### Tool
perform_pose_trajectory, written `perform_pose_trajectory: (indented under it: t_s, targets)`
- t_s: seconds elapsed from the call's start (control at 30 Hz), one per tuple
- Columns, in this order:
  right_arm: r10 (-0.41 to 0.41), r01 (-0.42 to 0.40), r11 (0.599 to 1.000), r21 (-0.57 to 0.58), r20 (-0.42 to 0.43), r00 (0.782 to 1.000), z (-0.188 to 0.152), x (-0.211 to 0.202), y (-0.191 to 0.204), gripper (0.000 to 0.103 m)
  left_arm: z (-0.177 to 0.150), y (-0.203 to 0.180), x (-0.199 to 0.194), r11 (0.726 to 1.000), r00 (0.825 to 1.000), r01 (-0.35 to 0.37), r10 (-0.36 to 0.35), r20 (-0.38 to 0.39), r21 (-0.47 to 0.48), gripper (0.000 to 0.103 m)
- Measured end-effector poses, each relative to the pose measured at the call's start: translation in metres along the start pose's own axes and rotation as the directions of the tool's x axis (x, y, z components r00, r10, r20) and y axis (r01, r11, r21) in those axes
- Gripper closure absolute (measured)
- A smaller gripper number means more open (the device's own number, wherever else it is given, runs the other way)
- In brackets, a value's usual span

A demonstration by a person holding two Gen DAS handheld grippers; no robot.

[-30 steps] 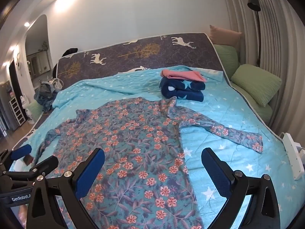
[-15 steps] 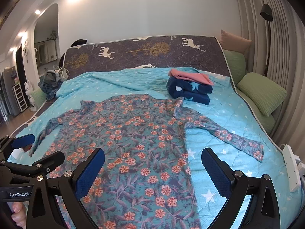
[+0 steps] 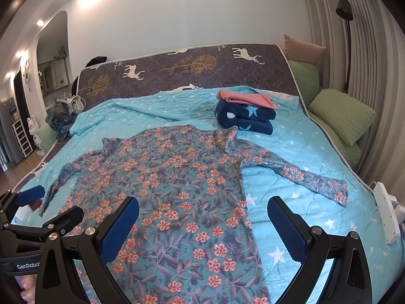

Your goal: Fold small clothes

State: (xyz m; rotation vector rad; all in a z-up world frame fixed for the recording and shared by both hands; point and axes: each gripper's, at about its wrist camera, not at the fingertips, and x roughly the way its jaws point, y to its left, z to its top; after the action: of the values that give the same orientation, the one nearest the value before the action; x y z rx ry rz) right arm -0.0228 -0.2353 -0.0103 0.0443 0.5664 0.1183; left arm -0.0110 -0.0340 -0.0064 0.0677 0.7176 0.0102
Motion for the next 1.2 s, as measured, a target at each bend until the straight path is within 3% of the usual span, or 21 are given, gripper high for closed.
perform_pose_trajectory:
  t_s: [1.2]
  targets:
    - [-0.024, 0.024, 1.0, 0.014, -0.054, 0.998, -0.006, 0.018, 0.002, 0.0, -0.01, 0.005, 0.021, 0.998, 0.996, 0.063, -0.065, -0.061, -0.023, 0.001]
